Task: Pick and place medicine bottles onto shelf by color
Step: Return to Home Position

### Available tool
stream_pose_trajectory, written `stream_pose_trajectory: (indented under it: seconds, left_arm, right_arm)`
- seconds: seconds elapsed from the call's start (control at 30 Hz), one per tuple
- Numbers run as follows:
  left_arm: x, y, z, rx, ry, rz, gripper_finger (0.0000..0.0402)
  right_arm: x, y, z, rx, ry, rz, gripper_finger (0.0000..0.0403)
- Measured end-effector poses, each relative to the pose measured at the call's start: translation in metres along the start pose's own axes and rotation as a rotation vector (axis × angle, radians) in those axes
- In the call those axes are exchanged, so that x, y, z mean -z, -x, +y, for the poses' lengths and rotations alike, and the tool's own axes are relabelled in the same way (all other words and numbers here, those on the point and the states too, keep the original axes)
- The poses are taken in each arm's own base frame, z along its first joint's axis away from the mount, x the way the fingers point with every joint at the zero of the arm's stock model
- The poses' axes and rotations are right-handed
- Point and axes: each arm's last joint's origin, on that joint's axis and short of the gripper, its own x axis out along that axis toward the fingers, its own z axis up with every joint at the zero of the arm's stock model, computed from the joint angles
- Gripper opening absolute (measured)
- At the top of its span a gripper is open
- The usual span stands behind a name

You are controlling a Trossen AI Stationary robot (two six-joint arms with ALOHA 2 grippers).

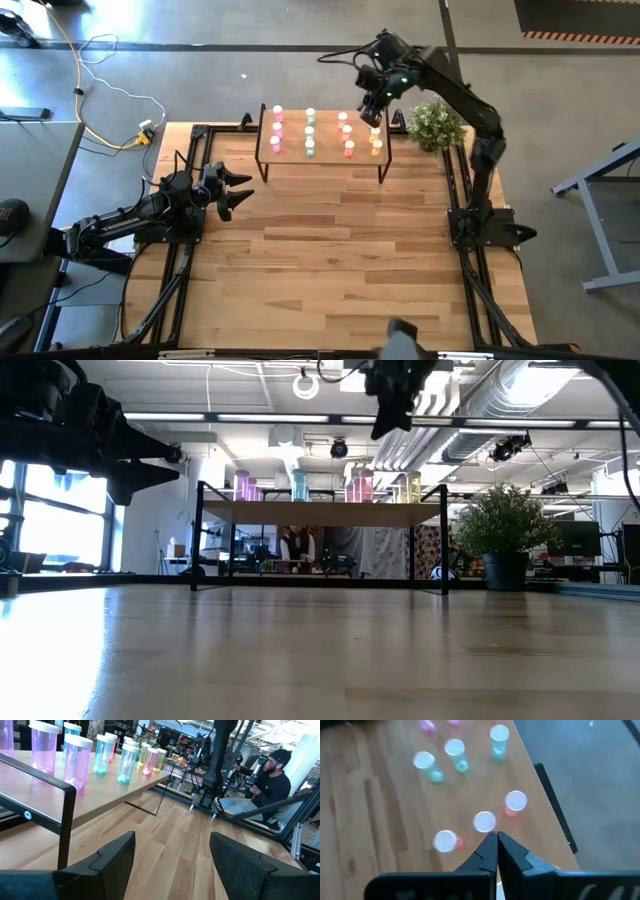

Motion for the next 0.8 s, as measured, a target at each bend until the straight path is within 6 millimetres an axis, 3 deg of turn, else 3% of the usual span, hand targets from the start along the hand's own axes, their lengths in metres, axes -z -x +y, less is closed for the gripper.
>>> stream_pose_trajectory:
  seconds: [0.17,0.3,0.47,0.8]
  left_arm:
    - [0.000,0.000,0.000,0.000,0.000,0.000,0.0245]
    - [0.000,0.000,0.000,0.000,0.000,0.000,0.0245]
    - [0.000,0.000,0.000,0.000,0.000,0.000,0.0245]
    - [0.000,0.000,0.000,0.000,0.000,0.000,0.0245]
  right_arm:
    - [0.021,0.009,0.031,-0.008,0.003,-0.104,0.0000]
    - [0.053,0.005,0.056,-0.004,-0.024,-0.227,0.0000]
    - [0.091,0.014,0.084,-0.029,-0.020,-0.378,0.0000]
    - [0.169,0.035,0.113,-0.083,0.074,-0.554,0.0000]
